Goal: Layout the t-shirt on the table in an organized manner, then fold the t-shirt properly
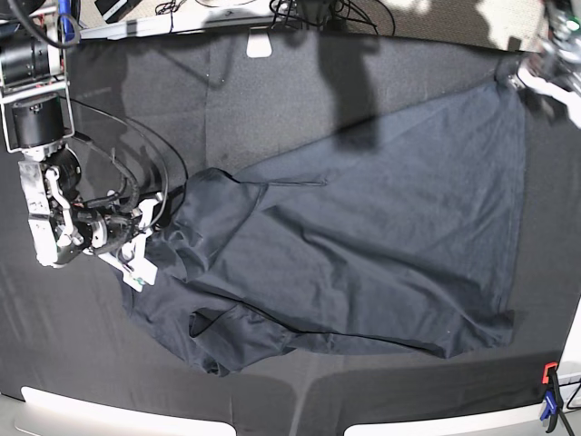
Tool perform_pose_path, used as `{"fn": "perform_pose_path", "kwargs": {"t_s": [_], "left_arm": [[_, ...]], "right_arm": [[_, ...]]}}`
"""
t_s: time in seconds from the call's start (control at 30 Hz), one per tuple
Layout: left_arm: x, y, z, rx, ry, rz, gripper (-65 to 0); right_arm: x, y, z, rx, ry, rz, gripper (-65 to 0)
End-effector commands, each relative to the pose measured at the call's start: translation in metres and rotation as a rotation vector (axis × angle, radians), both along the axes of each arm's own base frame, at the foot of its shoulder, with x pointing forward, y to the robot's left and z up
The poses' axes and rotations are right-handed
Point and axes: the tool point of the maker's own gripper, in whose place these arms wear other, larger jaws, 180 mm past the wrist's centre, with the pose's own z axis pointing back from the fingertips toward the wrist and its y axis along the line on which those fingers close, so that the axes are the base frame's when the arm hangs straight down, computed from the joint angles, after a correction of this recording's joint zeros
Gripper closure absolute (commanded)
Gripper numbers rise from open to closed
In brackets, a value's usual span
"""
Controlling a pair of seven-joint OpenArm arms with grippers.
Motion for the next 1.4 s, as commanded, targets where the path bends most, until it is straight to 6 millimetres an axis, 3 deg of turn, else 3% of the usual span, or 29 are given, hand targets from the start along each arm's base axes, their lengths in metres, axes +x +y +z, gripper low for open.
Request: {"fn": "perform_pose_path", "kwargs": {"t_s": [0.0, 0.17, 0.33, 0.6, 0.77, 0.97, 1.23, 1.37], "left_arm": [[0.012, 0.000, 0.009, -0.002, -0.054, -0.022, -25.9], [0.022, -0.010, 0.008, -0.063, -0.084, -0.042, -25.9], [0.020, -0.010, 0.006, -0.065, -0.076, -0.041, -25.9], [0.020, -0.010, 0.006, -0.065, -0.076, -0.041, -25.9], [0.020, -0.010, 0.006, -0.065, -0.076, -0.041, -25.9], [0.022, -0.015, 0.006, -0.074, -0.078, -0.070, -25.9], [0.022, -0.015, 0.006, -0.074, -0.078, -0.073, -25.9], [0.023, -0.015, 0.007, -0.072, -0.084, -0.074, -25.9]], "right_arm": [[0.013, -0.003, 0.018, 0.003, -0.055, 0.012, 0.0], [0.007, 0.002, 0.032, -0.014, -0.087, 0.065, 0.0], [-0.026, -0.007, 0.039, -0.081, -0.096, 0.109, 0.0], [-0.102, -0.026, 0.057, -0.044, -0.150, 0.015, 0.0], [-0.163, -0.033, 0.052, -0.047, -0.090, -0.034, 0.0], [-0.231, -0.005, 0.051, 0.032, -0.006, -0.036, 0.0], [-0.303, 0.037, 0.057, 0.100, 0.108, -0.046, 0.0], [-0.328, 0.050, 0.061, 0.126, 0.155, -0.047, 0.0]]}}
